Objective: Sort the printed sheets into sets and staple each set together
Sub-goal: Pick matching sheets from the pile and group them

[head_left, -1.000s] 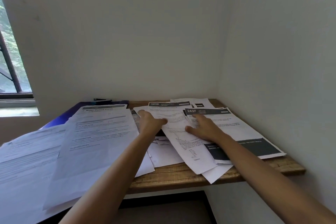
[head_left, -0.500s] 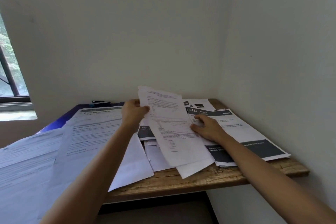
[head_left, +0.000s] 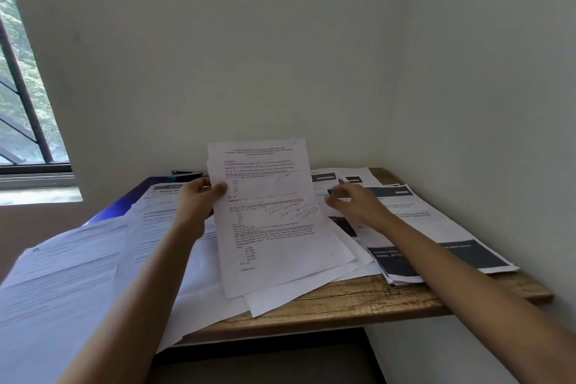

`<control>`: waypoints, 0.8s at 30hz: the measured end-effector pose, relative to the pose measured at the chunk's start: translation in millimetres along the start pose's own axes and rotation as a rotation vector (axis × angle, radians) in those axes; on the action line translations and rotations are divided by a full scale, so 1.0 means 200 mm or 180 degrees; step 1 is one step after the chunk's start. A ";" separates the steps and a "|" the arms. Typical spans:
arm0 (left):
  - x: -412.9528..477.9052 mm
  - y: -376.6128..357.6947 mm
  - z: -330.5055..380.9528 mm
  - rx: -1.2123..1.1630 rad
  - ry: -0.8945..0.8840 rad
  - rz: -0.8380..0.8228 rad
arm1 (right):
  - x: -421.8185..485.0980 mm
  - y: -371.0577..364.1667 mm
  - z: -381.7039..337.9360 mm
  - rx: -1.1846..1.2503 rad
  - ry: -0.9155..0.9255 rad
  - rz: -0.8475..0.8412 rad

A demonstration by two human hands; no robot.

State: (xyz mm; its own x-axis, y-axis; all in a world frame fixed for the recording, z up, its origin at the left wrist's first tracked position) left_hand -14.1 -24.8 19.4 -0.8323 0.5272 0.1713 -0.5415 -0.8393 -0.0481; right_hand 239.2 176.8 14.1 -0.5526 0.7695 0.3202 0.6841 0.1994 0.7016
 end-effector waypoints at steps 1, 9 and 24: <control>0.00 0.00 -0.01 -0.0095 0.0012 -0.0007 | 0.02 -0.01 -0.02 0.0168 -0.0053 -0.0036; 0.02 0.03 -0.07 -0.0458 0.0037 0.0031 | 0.09 -0.16 -0.13 0.1859 -0.0212 0.0060; 0.09 0.12 -0.12 -0.0867 0.0212 0.0437 | 0.17 -0.13 0.01 0.2595 -0.0382 0.0464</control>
State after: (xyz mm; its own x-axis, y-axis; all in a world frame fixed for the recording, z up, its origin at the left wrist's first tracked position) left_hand -44.7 -31.4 -1.9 -0.9010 0.4263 0.0804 -0.4277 -0.8417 -0.3297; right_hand 203.0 198.8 6.0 -0.4091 0.8717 0.2696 0.9002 0.4339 -0.0368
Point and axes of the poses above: each hand's wrist, its own x-axis towards the middle knuckle, its own y-axis out of the back of the hand, z = x × y, the point moved 8 cm from there along x, towards the middle knuckle, and after that the axes turned 6 degrees about z, right-handed, at the moved point
